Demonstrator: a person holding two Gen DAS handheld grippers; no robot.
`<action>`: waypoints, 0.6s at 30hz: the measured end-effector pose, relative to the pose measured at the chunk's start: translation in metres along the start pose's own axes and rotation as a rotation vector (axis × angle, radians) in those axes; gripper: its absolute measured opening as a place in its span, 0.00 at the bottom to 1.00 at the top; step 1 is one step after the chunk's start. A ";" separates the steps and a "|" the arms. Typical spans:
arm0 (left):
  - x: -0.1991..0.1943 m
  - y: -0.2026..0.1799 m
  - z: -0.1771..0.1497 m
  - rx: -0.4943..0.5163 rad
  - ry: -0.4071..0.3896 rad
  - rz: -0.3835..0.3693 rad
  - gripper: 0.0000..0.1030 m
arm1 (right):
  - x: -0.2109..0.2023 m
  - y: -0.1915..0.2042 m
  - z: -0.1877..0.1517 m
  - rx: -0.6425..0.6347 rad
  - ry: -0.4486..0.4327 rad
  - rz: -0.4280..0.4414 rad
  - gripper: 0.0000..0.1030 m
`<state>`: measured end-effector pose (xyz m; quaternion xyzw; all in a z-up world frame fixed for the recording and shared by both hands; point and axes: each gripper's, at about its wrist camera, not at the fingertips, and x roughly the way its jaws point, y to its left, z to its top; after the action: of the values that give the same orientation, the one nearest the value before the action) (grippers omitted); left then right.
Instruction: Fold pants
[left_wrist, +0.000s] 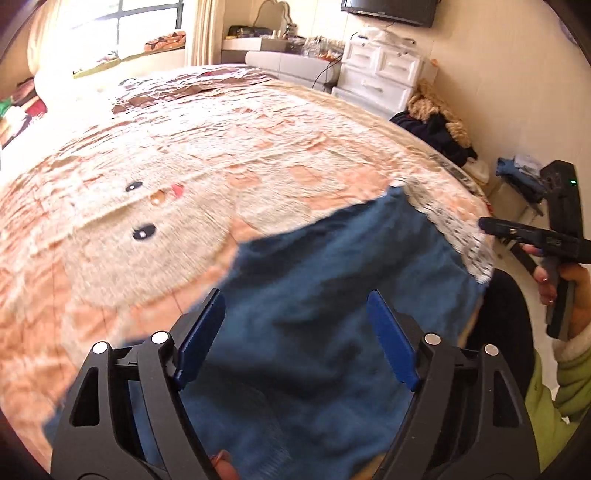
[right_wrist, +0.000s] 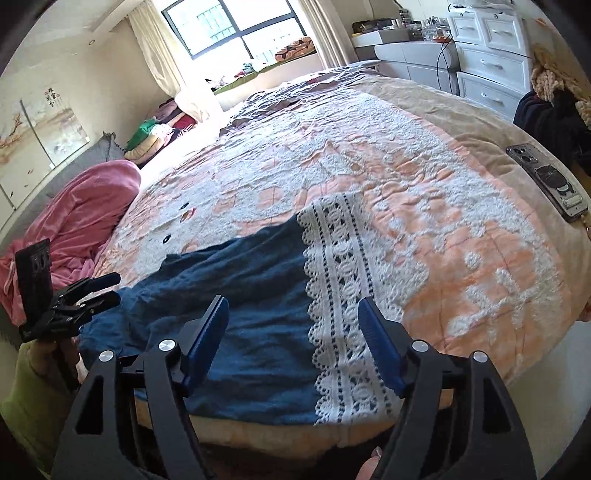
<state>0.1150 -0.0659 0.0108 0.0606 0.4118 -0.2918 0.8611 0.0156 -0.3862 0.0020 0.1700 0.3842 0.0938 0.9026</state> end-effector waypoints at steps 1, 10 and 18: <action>0.009 0.007 0.008 -0.006 0.033 0.003 0.69 | 0.003 -0.002 0.009 -0.007 0.002 -0.001 0.71; 0.080 0.026 0.030 -0.007 0.209 -0.016 0.49 | 0.052 -0.024 0.068 -0.028 0.061 -0.031 0.72; 0.086 0.040 0.037 -0.078 0.173 -0.041 0.06 | 0.098 -0.031 0.087 -0.054 0.130 -0.049 0.65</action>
<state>0.2045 -0.0846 -0.0349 0.0436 0.4971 -0.2867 0.8178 0.1479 -0.4063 -0.0186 0.1300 0.4431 0.0929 0.8821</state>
